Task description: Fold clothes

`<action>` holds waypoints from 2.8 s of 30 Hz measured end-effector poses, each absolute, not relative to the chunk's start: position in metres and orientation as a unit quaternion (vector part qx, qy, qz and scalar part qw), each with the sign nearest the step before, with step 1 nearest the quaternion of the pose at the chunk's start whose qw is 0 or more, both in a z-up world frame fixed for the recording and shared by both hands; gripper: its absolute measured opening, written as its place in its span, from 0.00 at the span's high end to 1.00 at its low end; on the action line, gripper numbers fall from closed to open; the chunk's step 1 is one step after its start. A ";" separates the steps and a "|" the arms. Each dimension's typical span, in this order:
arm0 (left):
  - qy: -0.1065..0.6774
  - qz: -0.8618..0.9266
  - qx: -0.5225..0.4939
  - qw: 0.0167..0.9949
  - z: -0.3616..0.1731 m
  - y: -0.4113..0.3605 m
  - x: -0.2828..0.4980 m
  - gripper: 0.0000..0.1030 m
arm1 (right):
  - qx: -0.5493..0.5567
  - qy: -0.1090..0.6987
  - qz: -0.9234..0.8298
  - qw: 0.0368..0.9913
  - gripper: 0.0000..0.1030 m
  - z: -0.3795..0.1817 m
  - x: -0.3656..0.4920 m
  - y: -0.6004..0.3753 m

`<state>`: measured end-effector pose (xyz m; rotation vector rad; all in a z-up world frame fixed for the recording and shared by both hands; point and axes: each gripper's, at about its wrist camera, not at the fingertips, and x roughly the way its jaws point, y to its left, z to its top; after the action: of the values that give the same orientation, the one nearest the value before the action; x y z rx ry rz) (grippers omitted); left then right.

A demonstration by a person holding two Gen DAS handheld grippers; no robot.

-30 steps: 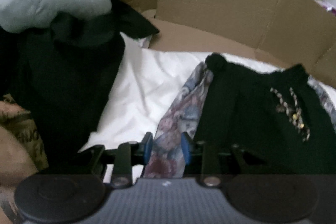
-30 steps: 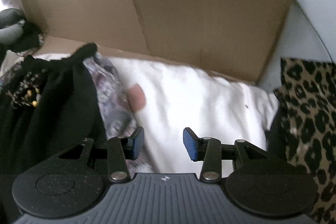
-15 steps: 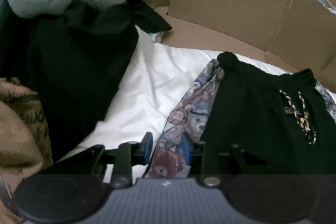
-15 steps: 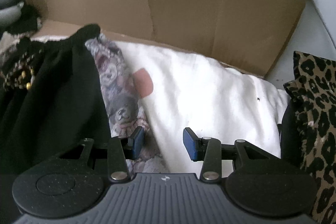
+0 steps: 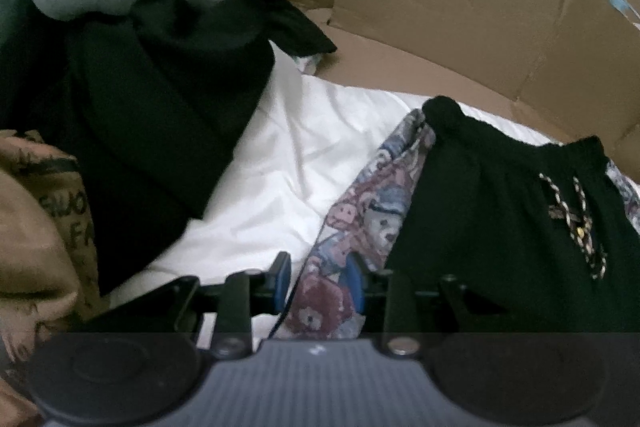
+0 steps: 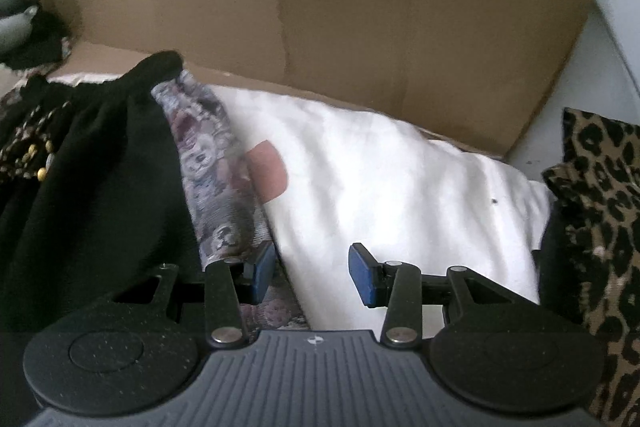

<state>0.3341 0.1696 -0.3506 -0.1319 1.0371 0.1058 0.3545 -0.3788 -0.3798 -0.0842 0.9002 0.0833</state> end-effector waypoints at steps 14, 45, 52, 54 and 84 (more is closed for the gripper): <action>0.499 0.050 -0.055 0.864 -0.355 0.171 0.336 0.68 | -0.063 0.441 0.076 0.892 0.69 -0.383 0.346 -0.367; 0.462 0.039 -0.031 0.886 -0.361 0.172 0.354 0.68 | 0.042 0.466 0.036 0.883 0.90 -0.364 0.380 -0.388; 0.471 0.039 -0.020 0.881 -0.376 0.162 0.363 0.66 | 0.007 0.457 0.043 0.889 0.88 -0.378 0.393 -0.363; 0.471 0.040 -0.025 0.881 -0.378 0.161 0.362 0.66 | 0.003 0.454 0.047 0.890 0.88 -0.379 0.396 -0.359; 0.469 0.043 0.005 0.882 -0.376 0.158 0.359 0.82 | -0.055 0.439 0.076 0.894 0.95 -0.363 0.398 -0.362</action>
<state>0.3587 0.1577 -0.3762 0.0108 0.9764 0.0893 0.3982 -0.3621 -0.3628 -0.1146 0.9095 0.1581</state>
